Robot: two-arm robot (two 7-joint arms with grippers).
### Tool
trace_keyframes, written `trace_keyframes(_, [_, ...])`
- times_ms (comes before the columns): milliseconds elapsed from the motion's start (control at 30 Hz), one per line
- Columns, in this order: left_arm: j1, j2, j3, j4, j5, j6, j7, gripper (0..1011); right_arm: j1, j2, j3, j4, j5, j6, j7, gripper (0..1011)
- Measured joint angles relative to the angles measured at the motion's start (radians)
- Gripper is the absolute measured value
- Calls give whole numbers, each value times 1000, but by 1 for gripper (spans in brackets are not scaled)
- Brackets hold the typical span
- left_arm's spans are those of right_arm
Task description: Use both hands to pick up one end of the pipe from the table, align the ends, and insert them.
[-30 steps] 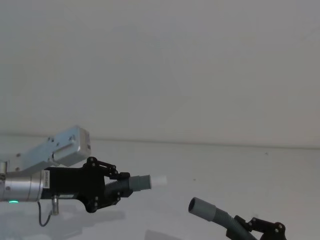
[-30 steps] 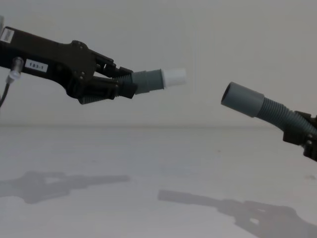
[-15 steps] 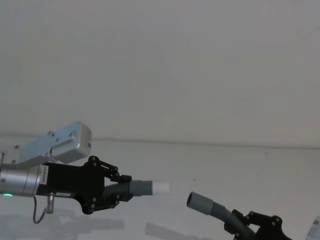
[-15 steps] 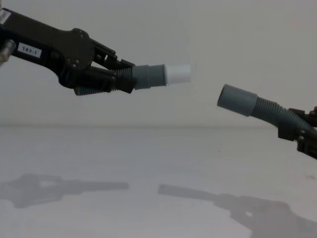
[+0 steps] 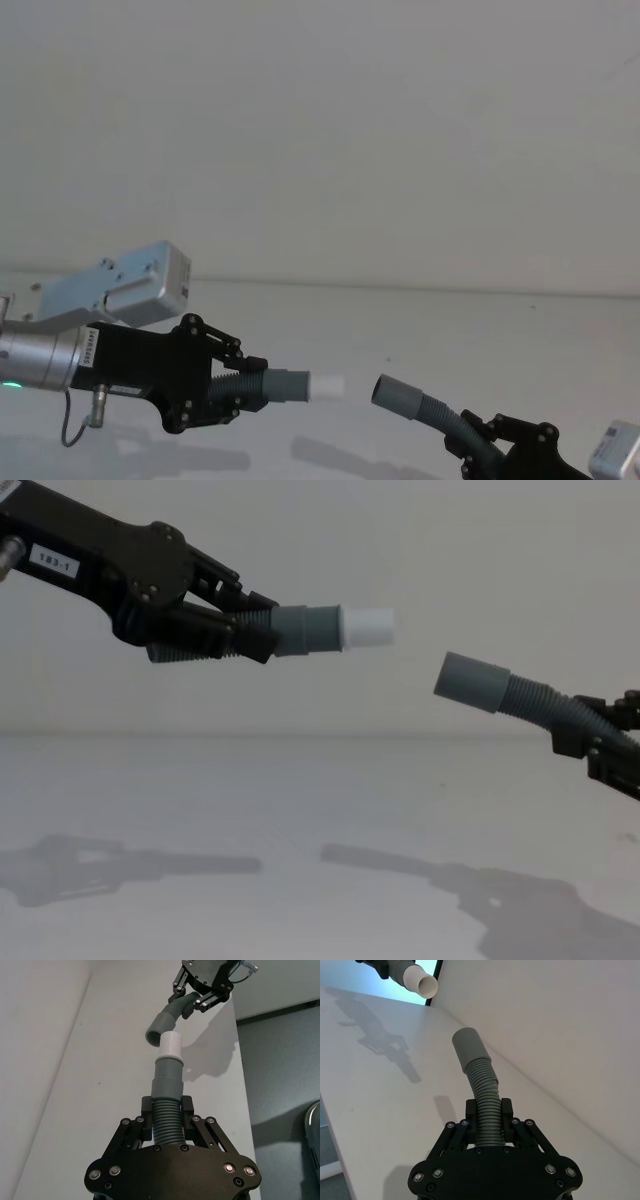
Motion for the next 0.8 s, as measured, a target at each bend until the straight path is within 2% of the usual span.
trace_keyframes(600, [-51,-7,39,14,20,28,-15,305,-6,18,11,-27,0,-63,13,256])
trace_keyframes(800, [-68,-14,51,12,26,43,-16,305,-14,15,18,-52,-30,-54,-18,256])
